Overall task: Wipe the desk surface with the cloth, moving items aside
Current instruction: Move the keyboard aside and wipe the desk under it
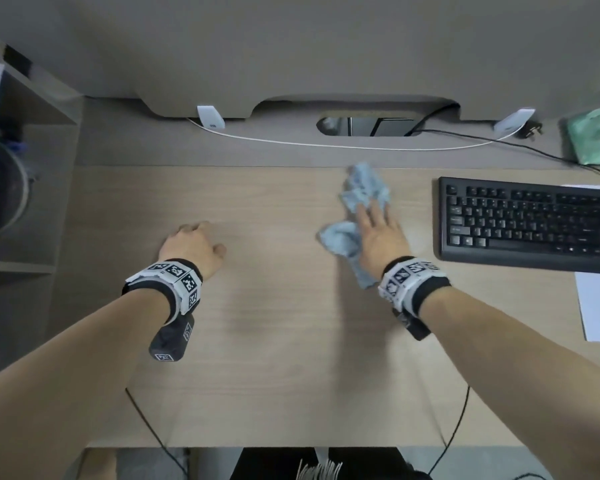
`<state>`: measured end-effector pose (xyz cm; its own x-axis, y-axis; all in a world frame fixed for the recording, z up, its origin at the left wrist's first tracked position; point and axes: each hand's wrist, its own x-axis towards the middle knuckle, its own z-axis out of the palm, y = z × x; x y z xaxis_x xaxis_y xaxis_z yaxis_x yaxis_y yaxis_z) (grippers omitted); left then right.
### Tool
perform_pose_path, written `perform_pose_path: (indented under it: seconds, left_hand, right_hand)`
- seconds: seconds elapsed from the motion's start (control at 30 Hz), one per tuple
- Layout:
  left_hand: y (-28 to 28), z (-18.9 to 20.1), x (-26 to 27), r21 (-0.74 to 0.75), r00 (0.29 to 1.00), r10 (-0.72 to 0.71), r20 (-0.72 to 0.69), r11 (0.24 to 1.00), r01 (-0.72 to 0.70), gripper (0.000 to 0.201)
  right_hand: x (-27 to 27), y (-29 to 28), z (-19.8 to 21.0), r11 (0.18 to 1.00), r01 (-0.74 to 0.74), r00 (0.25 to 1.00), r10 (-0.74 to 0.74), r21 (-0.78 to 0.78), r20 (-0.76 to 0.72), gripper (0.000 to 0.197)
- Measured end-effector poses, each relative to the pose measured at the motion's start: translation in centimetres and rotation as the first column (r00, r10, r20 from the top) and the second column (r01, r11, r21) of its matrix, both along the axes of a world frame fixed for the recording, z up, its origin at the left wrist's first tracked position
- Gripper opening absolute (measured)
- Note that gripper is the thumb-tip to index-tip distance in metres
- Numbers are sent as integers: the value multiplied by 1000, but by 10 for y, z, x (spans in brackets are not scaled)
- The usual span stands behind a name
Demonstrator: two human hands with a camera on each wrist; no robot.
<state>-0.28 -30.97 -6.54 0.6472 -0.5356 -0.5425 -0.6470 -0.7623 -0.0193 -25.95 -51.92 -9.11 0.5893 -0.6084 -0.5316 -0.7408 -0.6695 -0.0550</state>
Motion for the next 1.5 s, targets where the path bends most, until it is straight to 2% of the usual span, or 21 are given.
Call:
perform_pose_path:
  seconds: [0.1, 0.17, 0.2, 0.3, 0.37, 0.43, 0.5, 0.63, 0.77, 0.83, 0.9, 0.97, 1.03, 1.07, 1.13, 1.2, 1.27, 1.33, 1.4, 1.5]
  left_hand:
    - [-2, 0, -4, 4, 999, 39, 1, 999, -39, 54]
    - [-1, -1, -8, 0, 998, 68, 0, 998, -68, 54]
    - [-1, -2, -9, 4, 997, 80, -1, 997, -80, 55]
    - [3, -3, -8, 26, 996, 90, -6, 996, -90, 61]
    - [4, -4, -7, 34, 996, 89, -8, 995, -89, 63]
    - [3, -2, -4, 32, 997, 78, -6, 996, -78, 61]
    - [4, 2, -1, 28, 998, 66, -12, 997, -66, 60]
    - [9, 6, 1, 5, 1000, -13, 0, 1000, 13, 58]
    - [10, 9, 4, 22, 993, -117, 35, 993, 116, 57]
    - [11, 11, 11, 19, 984, -169, 50, 986, 168, 55]
    - [11, 12, 16, 18, 975, -215, 51, 977, 214, 54]
    - [15, 12, 20, 4, 972, -233, 24, 972, 233, 53]
    - [21, 11, 22, -40, 980, -196, -21, 980, 195, 53]
    - [26, 10, 24, -80, 986, -164, -39, 984, 160, 54]
    - [37, 7, 34, -184, 993, -85, -80, 980, 69, 52]
    - [50, 4, 51, -248, 996, 14, -93, 968, -37, 48]
    - [64, 3, 71, -288, 993, 111, -46, 950, -119, 47]
    - [79, 3, 92, -296, 979, 205, 0, 935, -196, 50]
    - [95, 2, 112, -280, 957, 288, 21, 921, -271, 54]
    - [116, -5, 133, -211, 931, 363, 45, 914, -347, 58]
  right_hand:
    - [-13, -43, 6, 978, 190, 981, -193, -81, -26, 91]
    - [6, -56, 14, 958, 281, 959, -283, -49, -28, 86]
    - [21, -56, 17, 959, 282, 959, -282, -24, -15, 84]
    - [67, -33, 19, 996, 58, 992, -65, 68, 110, 81]
    - [83, -9, 17, 978, -155, 973, 128, 138, 192, 78]
    - [82, -1, 13, 946, -292, 941, 257, 140, 222, 72]
    - [71, -14, 11, 954, -276, 941, 244, 114, 237, 67]
    - [55, -56, 7, 999, -23, 981, 16, 33, 192, 67]
    - [99, -48, 10, 999, 43, 989, -44, 13, 144, 66]
    - [133, -25, 12, 999, -35, 989, 29, 40, 146, 76]
    - [160, 11, 12, 981, -178, 972, 165, 70, 167, 95]
    - [177, 54, 9, 934, -343, 932, 326, 95, 162, 104]
    - [175, 76, 4, 899, -430, 897, 415, 81, 156, 96]
    - [169, 73, 4, 902, -426, 897, 412, 65, 161, 89]
    - [158, 55, 4, 934, -355, 927, 345, 47, 150, 78]
    - [158, 38, 5, 968, -249, 961, 243, 36, 136, 77]
    - [179, 31, 6, 992, -126, 983, 123, 13, 139, 79]
    - [218, 40, 6, 998, -65, 990, 64, 5, 126, 82]
    - [257, 64, 6, 991, -131, 982, 126, 25, 140, 88]
    - [278, 125, 3, 915, -400, 903, 383, 54, 194, 85]
